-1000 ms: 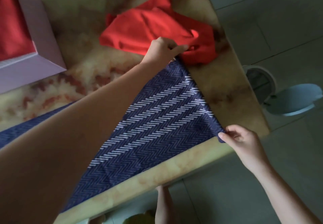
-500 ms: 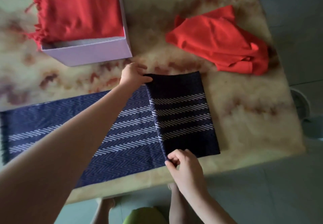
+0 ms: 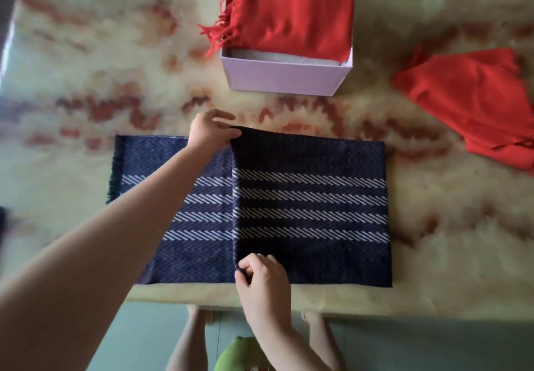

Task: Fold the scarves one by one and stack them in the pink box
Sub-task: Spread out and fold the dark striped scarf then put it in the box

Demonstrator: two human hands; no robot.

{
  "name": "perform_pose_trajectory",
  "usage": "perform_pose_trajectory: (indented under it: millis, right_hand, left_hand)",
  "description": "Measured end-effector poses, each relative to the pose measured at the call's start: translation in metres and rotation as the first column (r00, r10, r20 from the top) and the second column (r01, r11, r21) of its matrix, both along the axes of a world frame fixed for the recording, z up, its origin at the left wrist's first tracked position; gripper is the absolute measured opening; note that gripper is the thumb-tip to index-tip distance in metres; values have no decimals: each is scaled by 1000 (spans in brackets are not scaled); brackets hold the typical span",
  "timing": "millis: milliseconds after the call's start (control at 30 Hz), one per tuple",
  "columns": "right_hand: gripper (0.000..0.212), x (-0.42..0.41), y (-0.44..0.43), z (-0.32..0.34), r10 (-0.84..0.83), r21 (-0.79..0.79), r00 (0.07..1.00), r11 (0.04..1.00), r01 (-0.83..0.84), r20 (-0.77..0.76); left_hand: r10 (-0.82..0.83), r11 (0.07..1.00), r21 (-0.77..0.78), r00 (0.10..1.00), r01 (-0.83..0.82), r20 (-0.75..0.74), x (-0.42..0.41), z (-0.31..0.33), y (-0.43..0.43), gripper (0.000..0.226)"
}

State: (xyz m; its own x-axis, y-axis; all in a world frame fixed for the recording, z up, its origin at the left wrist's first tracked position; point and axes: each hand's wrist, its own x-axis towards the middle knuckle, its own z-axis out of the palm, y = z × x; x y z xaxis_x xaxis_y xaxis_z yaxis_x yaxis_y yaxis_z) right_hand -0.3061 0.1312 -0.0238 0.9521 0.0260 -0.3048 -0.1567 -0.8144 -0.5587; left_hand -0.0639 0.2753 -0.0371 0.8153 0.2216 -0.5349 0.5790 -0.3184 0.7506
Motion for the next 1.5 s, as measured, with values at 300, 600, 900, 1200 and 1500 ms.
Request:
perform_pose_trajectory:
  millis: [300, 600, 900, 1200, 1500]
  right_hand:
    - [37, 1, 89, -11, 62, -33, 998, 997, -62, -24]
    - [11, -2, 156, -17, -6, 104, 986, 994, 23, -166]
    - [33, -28, 210, -18, 17, 21, 986, 1000, -14, -166]
    - [36, -35, 240, -31, 59, -72, 996, 995, -64, -61]
    - [35, -38, 243, -40, 148, -97, 989, 984, -146, 14]
  left_hand:
    - [116, 992, 37, 993, -117, 32, -20, -12, 90, 38]
    - [158, 983, 74, 983, -165, 91, -28, -15, 151, 36]
    - [166, 977, 120, 981, -178, 103, -56, -21, 203, 37]
    - [146, 974, 148, 977, -169, 157, -62, -29, 222, 32]
    - [114, 960, 230, 974, -159, 197, -56, -32, 222, 28]
